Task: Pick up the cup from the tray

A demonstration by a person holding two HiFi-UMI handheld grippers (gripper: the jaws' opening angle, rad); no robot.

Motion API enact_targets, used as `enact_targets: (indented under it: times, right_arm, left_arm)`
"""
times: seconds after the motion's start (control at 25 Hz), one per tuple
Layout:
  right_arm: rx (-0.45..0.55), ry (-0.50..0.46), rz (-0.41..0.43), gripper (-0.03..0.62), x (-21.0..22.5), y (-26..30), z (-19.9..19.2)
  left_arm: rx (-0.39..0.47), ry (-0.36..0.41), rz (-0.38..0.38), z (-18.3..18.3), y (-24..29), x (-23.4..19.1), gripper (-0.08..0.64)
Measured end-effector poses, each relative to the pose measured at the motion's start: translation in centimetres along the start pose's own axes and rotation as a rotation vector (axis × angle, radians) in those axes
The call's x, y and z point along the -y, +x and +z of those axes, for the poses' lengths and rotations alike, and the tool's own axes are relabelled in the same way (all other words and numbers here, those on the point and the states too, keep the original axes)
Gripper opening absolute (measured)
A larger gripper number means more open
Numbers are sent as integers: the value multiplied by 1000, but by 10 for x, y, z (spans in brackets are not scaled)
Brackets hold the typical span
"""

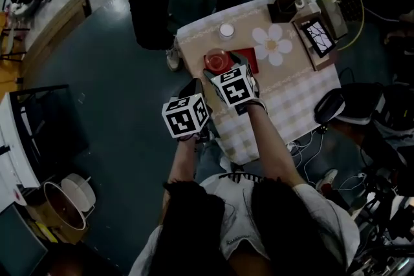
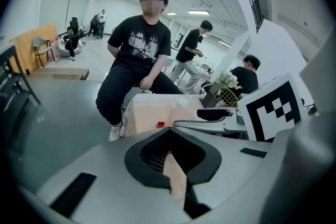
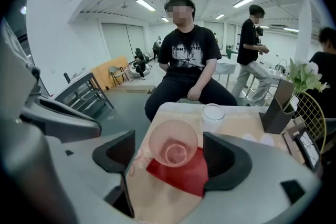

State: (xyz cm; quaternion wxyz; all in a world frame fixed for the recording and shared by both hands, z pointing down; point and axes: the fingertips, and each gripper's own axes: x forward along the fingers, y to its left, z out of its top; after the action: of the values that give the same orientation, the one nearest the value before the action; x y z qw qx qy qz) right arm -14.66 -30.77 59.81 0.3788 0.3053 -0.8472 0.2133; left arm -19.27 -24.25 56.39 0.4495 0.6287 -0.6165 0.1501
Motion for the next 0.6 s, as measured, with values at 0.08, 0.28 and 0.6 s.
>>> enact_targets:
  times: [0.08, 0.28, 0.6]
  right_arm:
    - [-33, -24, -3, 388, 2, 11, -2]
    - [-95, -48, -11, 388, 9, 31, -8]
    - [-108, -55, -26, 387, 11, 39, -8]
  left_arm:
    - [-4, -13, 19, -1, 3, -8, 3]
    - [-16, -43, 45, -5, 12, -21, 3]
    - [-47, -75, 43, -13, 17, -22, 3]
